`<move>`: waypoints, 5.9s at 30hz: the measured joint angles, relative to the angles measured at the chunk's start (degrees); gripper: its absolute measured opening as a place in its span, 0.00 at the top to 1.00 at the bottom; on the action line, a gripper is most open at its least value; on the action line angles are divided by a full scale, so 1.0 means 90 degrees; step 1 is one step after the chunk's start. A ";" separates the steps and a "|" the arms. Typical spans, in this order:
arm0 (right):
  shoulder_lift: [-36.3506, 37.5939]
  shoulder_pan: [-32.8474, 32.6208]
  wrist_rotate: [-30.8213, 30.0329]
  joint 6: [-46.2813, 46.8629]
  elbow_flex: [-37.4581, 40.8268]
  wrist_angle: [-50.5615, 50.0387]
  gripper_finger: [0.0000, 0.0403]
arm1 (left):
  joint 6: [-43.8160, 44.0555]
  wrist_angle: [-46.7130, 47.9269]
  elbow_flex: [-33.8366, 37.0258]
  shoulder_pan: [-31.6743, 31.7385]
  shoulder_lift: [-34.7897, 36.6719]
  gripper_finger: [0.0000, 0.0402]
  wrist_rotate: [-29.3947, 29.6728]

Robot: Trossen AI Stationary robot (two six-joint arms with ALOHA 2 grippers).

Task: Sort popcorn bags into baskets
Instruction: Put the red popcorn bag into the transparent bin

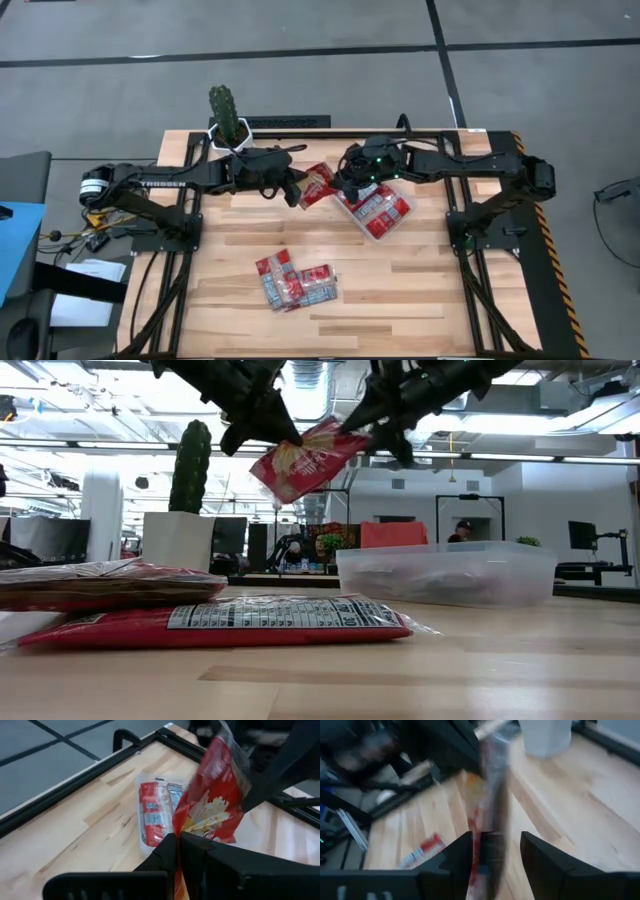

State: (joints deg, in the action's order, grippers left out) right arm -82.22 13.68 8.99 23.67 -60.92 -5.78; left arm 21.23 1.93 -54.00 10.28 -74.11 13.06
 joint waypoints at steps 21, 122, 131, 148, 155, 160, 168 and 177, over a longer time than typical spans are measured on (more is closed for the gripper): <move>-0.0080 0.0613 0.0861 0.0019 -0.0178 -0.1088 0.96 | -0.0560 0.0098 -0.0015 -0.0012 0.0058 0.91 -0.0594; 0.2385 0.1053 0.1168 0.0541 0.1847 -0.3285 0.49 | 0.1244 -0.0201 0.2233 -0.2617 -0.2158 0.93 -0.2212; 0.2295 0.0223 0.1321 0.1036 0.1847 -0.2050 0.51 | 0.1292 0.0121 0.2087 -0.1904 -0.1846 1.00 -0.1918; 0.0333 -0.0278 0.1451 0.0990 0.1847 0.0884 0.46 | 0.0404 0.0846 0.1156 -0.1341 -0.0981 1.00 -0.0834; -0.0687 -0.0271 0.1620 0.1029 0.1847 0.2361 0.43 | 0.0064 0.0913 0.0882 -0.1331 -0.0979 1.00 -0.0493; -0.1174 -0.0164 0.1688 0.0781 0.1847 0.2787 0.43 | -0.0270 0.0910 0.0751 -0.1333 -0.0976 1.00 -0.0389; -0.1639 -0.0130 0.1831 0.0210 0.1612 0.2863 0.43 | -0.0682 0.0908 0.0496 -0.1331 -0.0974 1.00 -0.0065; -0.2418 -0.0138 0.1880 0.0126 0.1073 0.2905 0.43 | -0.0813 0.0866 0.0415 -0.1207 -0.0966 1.00 -0.0019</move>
State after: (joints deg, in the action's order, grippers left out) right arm -103.98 12.44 25.91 24.81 -51.26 20.37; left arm 13.91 9.73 -50.26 -0.58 -82.81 12.89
